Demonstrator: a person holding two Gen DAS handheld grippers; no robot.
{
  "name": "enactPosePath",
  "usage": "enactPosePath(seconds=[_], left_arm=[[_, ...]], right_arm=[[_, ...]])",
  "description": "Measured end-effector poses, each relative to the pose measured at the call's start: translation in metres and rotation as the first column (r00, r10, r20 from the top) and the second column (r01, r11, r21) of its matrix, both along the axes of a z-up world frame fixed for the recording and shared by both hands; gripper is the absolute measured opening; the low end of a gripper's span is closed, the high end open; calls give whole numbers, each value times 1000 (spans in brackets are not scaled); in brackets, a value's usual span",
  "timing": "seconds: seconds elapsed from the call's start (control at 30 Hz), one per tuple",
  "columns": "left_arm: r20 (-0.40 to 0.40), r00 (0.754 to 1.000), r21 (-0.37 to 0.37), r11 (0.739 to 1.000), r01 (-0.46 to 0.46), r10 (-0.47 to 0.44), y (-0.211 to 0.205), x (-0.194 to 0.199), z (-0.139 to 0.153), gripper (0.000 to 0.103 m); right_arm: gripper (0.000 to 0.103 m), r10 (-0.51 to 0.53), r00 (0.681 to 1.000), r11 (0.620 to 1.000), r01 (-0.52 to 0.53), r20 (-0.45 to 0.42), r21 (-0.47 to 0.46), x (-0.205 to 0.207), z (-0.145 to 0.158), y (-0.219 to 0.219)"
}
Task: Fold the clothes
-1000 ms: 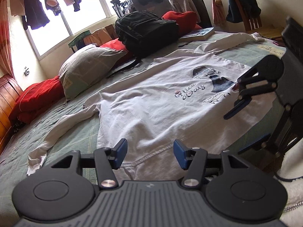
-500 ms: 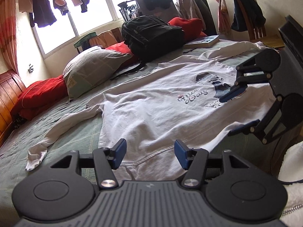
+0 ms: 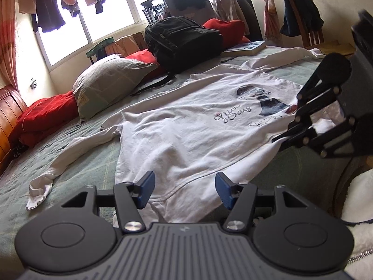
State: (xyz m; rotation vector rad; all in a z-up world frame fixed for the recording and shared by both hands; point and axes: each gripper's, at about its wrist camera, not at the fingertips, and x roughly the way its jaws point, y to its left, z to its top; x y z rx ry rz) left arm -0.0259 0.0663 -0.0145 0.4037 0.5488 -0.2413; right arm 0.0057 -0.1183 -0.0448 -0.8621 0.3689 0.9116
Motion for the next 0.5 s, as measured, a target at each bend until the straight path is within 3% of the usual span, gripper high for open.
enactPosePath(seconds=[0.1, 0.2, 0.27, 0.3, 0.37, 0.5], left_arm=[[-12, 1000, 13, 1000, 15, -15, -1, 7, 0, 59], [-14, 999, 19, 999, 35, -34, -7, 22, 2, 59], [-32, 998, 5, 999, 52, -52, -14, 39, -1, 60], [-52, 997, -2, 998, 63, -63, -20, 48, -5, 60], [-93, 992, -16, 996, 83, -84, -31, 64, -15, 60], [-174, 979, -37, 995, 96, -101, -49, 74, -48, 58]], right_arm=[[9, 8, 976, 1000, -12, -218, -16, 9, 5, -7], [11, 5, 958, 998, 14, -286, 62, 14, 22, -26], [25, -78, 954, 982, 123, -290, 142, 32, 34, -42], [28, -132, 947, 966, 189, -294, 176, 44, 39, -50], [30, -262, 918, 926, 326, -298, 190, 68, 32, -62], [30, -378, 847, 877, 457, -374, 149, 74, -1, -84]])
